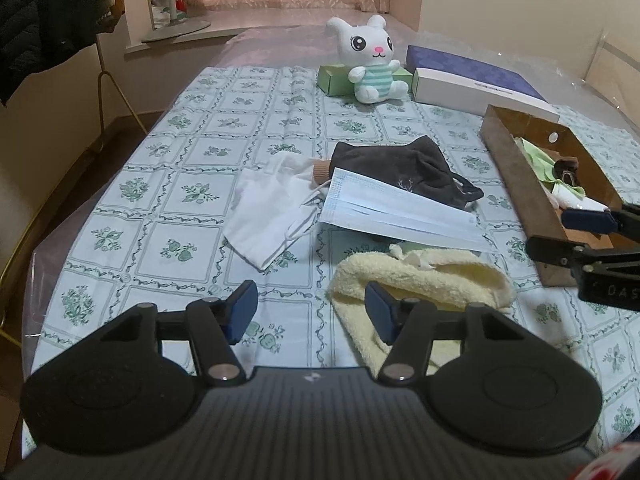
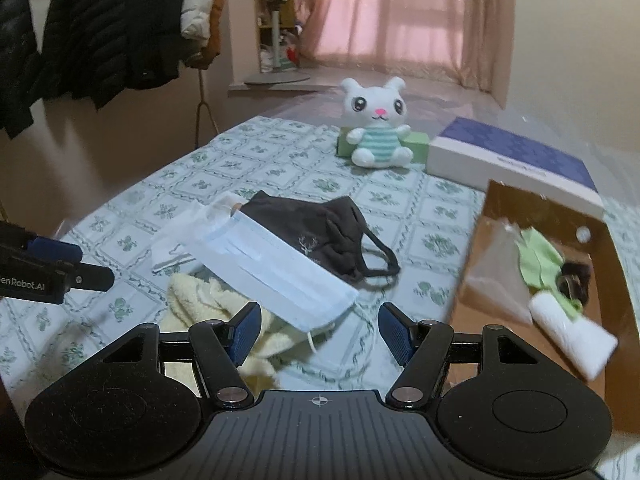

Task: Organize soft objects
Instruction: 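Grasp the blue surgical mask with the right tool while the left tool approaches the yellow towel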

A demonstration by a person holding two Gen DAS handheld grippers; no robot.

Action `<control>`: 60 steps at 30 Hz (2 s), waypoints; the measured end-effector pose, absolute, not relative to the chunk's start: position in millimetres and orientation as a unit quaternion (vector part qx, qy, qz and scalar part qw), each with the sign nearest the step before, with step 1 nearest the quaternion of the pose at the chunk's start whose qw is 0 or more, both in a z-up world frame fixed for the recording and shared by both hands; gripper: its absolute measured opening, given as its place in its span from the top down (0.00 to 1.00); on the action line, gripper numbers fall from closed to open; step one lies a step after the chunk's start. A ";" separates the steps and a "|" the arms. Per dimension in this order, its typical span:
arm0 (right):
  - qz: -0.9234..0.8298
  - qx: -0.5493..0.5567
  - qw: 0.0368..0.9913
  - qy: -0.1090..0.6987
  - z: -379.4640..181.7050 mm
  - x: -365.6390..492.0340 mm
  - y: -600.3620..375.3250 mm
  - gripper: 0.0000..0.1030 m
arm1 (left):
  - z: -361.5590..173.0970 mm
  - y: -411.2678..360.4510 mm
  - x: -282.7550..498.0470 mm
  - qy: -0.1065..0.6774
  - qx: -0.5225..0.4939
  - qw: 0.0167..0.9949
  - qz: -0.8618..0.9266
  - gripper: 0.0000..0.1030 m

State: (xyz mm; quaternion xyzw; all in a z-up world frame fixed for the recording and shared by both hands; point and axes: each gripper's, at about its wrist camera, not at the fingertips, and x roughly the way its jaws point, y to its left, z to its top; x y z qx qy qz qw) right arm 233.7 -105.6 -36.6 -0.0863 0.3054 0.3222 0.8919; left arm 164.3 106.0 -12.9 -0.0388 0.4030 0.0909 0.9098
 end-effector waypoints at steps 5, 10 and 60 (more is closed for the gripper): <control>0.339 -0.121 0.887 0.288 -44.8 242.8 -84.7 0.41 | -23.1 104.2 180.7 0.409 -0.038 0.908 0.081 0.45; 0.358 -0.166 0.875 0.282 -59.6 251.6 -64.8 0.46 | -35.4 103.7 194.0 0.418 -0.046 0.904 0.074 0.45; 0.352 -0.042 0.857 0.375 -60.5 232.6 -114.8 0.74 | -44.7 141.6 168.7 0.422 -0.104 0.893 0.114 0.91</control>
